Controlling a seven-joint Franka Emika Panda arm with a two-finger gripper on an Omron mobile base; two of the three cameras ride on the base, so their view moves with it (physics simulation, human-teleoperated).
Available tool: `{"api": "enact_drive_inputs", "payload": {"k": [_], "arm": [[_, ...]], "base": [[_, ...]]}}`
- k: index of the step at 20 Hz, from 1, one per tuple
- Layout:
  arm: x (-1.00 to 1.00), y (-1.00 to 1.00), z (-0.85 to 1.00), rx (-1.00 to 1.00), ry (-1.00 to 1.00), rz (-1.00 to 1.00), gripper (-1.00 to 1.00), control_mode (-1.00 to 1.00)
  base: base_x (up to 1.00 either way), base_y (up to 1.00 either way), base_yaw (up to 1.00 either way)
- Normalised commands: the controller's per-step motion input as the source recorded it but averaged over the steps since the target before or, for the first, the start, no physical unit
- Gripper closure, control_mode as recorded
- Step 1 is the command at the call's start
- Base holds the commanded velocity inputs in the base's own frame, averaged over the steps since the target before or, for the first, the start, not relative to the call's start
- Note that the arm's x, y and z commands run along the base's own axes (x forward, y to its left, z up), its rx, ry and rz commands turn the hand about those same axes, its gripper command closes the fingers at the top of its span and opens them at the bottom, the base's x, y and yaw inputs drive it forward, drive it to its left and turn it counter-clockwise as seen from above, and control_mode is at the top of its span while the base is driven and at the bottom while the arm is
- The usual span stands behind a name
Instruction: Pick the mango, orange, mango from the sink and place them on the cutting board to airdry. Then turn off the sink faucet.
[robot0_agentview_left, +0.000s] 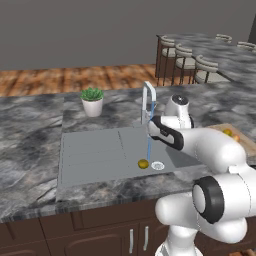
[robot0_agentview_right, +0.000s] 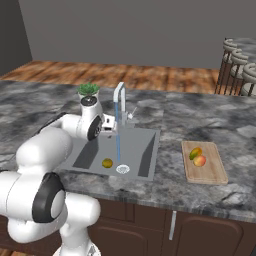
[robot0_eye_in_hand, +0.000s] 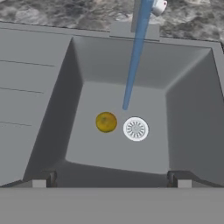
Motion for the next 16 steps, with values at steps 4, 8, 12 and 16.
{"api": "enact_drive_inputs", "payload": {"k": [4, 8, 12, 16], "arm": [[0.15, 0.00, -0.26, 0.00, 0.00, 0.00, -1.00, -1.00], [0.09, 0.01, -0.17, 0.00, 0.00, 0.00, -1.00, -1.00], [0.11, 0.02, -0.18, 0.00, 0.00, 0.00, -1.00, -1.00], [0.12, 0.04, -0.13, 0.00, 0.00, 0.00, -1.00, -1.00]], "base": [[0.00, 0.00, 0.00], [0.00, 0.00, 0.00], [0.00, 0.00, 0.00], [0.00, 0.00, 0.00]]}}
